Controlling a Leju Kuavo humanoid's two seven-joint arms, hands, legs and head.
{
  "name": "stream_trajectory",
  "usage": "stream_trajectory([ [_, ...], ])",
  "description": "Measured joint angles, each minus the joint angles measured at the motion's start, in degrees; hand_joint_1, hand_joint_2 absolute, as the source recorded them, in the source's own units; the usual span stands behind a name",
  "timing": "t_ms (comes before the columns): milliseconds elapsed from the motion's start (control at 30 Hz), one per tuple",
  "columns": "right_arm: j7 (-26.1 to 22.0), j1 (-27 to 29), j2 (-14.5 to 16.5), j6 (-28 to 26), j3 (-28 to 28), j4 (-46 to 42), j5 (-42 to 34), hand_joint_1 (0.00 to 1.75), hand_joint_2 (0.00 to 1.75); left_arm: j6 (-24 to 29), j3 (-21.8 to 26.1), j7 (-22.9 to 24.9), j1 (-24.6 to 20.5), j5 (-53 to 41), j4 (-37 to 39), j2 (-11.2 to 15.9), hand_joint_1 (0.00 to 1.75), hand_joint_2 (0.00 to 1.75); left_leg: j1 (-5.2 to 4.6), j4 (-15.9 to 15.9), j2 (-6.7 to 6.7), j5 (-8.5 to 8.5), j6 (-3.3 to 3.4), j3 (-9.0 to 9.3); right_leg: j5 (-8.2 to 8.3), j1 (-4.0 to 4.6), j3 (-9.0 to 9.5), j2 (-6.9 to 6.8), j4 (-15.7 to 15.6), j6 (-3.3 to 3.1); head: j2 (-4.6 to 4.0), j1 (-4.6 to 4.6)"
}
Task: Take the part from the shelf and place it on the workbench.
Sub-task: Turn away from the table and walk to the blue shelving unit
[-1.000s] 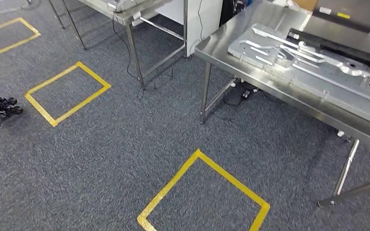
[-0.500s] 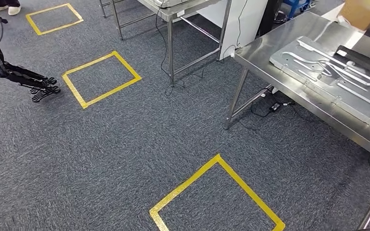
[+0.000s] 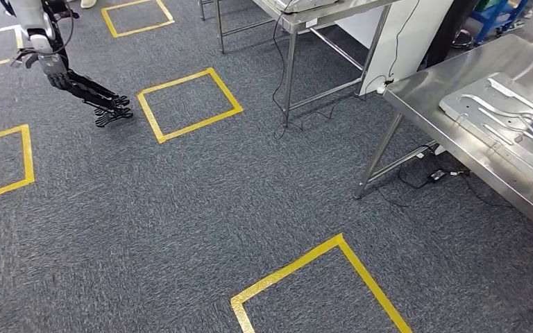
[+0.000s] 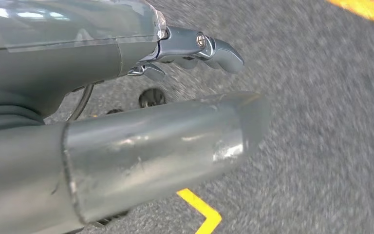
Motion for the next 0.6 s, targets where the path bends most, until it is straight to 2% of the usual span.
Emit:
stream_trajectory([
  [67, -0.03, 0.14, -0.02, 0.31, 0.0, 0.03, 0.13, 0.0, 0.0, 0.62, -0.63, 0.13, 0.26, 0.45, -0.26, 0.01, 0.0, 0.0, -0.09, 5.65, 3.17, -3.33, -0.4, -2.84, 0.24, -0.08, 0.45, -1.84, -0.75, -0.27, 0.0, -0.04],
  [100, -0.04, 0.19, -0.04, 0.44, 0.0, 0.06, 0.15, 0.0, 0.0, 0.8, -0.97, 0.18, 0.32, 0.57, -0.4, 0.03, 0.0, 0.0, 0.05, 9.31, 3.89, -5.1, -0.71, -4.74, 0.15, -0.07, 0.44, -2.86, -0.72, -0.34, 0.0, -0.07],
  [133, -0.03, 0.21, -0.05, 0.52, 0.0, 0.09, 0.16, 0.0, 0.0, 0.91, -1.25, 0.21, 0.41, 0.67, -0.51, 0.04, 0.0, 0.0, 0.26, 12.15, 4.28, -6.11, -1.05, -6.19, 0.01, -0.09, 0.39, -3.84, -0.61, -0.23, 0.0, -0.07],
  [167, -0.03, 0.16, -0.07, 0.55, 0.01, 0.1, 0.16, 0.0, 0.0, 1.01, -1.45, 0.24, 0.54, 0.72, -0.62, 0.06, 0.0, 0.0, 0.52, 13.33, 4.56, -6.1, -1.39, -6.75, -0.18, -0.16, 0.36, -4.76, -0.46, -0.06, 0.0, -0.06],
  [200, -0.03, 0.09, -0.08, 0.56, 0.01, 0.11, 0.16, 0.0, 0.0, 1.09, -1.56, 0.25, 0.64, 0.74, -0.67, 0.09, 0.0, 0.0, 0.83, 12.37, 4.88, -5.07, -1.71, -6.16, -0.39, -0.3, 0.38, -5.57, -0.24, 0.22, 0.0, -0.06],
  [233, -0.03, 0.01, -0.08, 0.63, 0.02, 0.11, 0.16, 0.0, 0.0, 1.13, -1.65, 0.24, 0.75, 0.74, -0.7, 0.13, 0.0, 0.0, 1.13, 9.35, 5.52, -3.31, -2.05, -4.44, -0.68, -0.49, 0.42, -6.28, 0.1, 0.58, 0.0, -0.06],
  [300, -0.06, -0.14, -0.21, 0.82, 0.02, 0.11, 0.16, 0.0, 0.0, 1.12, -1.87, 0.18, 0.77, 0.72, -0.83, 0.19, 0.0, 0.0, 1.48, 2.37, 7.97, -0.54, -2.4, -0.66, -1.52, -0.62, 0.44, -7.46, 1.12, 1.6, 0.0, -0.05],
  [333, -0.07, -0.2, -0.31, 0.97, 0.02, 0.14, 0.18, 0.0, 0.0, 1.09, -2.01, 0.13, 0.75, 0.7, -0.93, 0.21, 0.0, 0.0, 1.42, 0.38, 8.75, 0.06, -2.16, 0.42, -1.92, -0.56, 0.47, -7.92, 1.59, 2.13, 0.0, -0.05],
  [367, -0.1, -0.31, -0.4, 1.07, 0.03, 0.17, 0.19, 0.0, 0.0, 1.07, -2.13, 0.08, 0.76, 0.68, -1.01, 0.22, 0.0, 0.0, 1.24, -0.28, 9.09, 0.09, -1.71, 0.63, -2.19, -0.5, 0.55, -8.33, 1.85, 2.62, 0.0, -0.04],
  [433, -0.14, -0.69, -0.44, 1.34, 0.07, 0.22, 0.21, 0.0, 0.0, 1.05, -2.24, -0.02, 0.86, 0.67, -1.11, 0.26, 0.0, 0.0, 0.86, -0.14, 7.92, 0.17, -0.55, 0.39, -2.33, -0.69, 0.93, -9.1, 1.75, 3.37, 0.0, -0.04],
  [467, -0.16, -0.85, -0.44, 1.44, 0.09, 0.22, 0.22, 0.0, 0.0, 1.05, -2.25, -0.07, 0.91, 0.66, -1.13, 0.26, 0.0, 0.0, 0.82, -0.3, 7.41, 0.29, -0.11, 0.38, -2.68, -0.91, 1.04, -8.67, 1.93, 3.67, 0.0, -0.04],
  [500, -0.16, -0.92, -0.43, 1.51, 0.1, 0.23, 0.22, 0.0, 0.0, 1.06, -2.25, -0.1, 0.91, 0.66, -1.15, 0.25, 0.0, 0.0, 0.8, -0.47, 6.85, 0.47, 0.32, 0.44, -3.68, -1.09, 0.73, -7.54, 2.95, 3.86, 0.0, -0.04],
  [533, -0.17, -0.88, -0.43, 1.54, 0.1, 0.27, 0.22, 0.0, 0.0, 1.06, -2.25, -0.12, 0.89, 0.66, -1.16, 0.25, 0.0, 0.0, 0.79, -0.64, 6.28, 0.65, 0.69, 0.48, -5.36, -1.19, -0.26, -5.96, 5.24, 3.92, 0.0, -0.04],
  [567, -0.18, -0.81, -0.43, 1.54, 0.1, 0.32, 0.22, 0.0, 0.0, 1.07, -2.26, -0.13, 0.87, 0.65, -1.17, 0.23, 0.0, 0.0, 0.67, -0.7, 5.7, 0.75, 0.95, 0.37, -7.46, -1.17, -1.88, -4.2, 8.74, 3.83, 0.0, -0.04],
  [600, -0.18, -0.75, -0.43, 1.53, 0.1, 0.37, 0.22, 0.0, 0.0, 1.07, -2.27, -0.13, 0.84, 0.65, -1.17, 0.24, 0.0, 0.0, 0.46, -0.71, 5.07, 0.81, 1.16, 0.24, -9.45, -1.05, -3.95, -3.11, 12.82, 3.63, 0.0, -0.04],
])
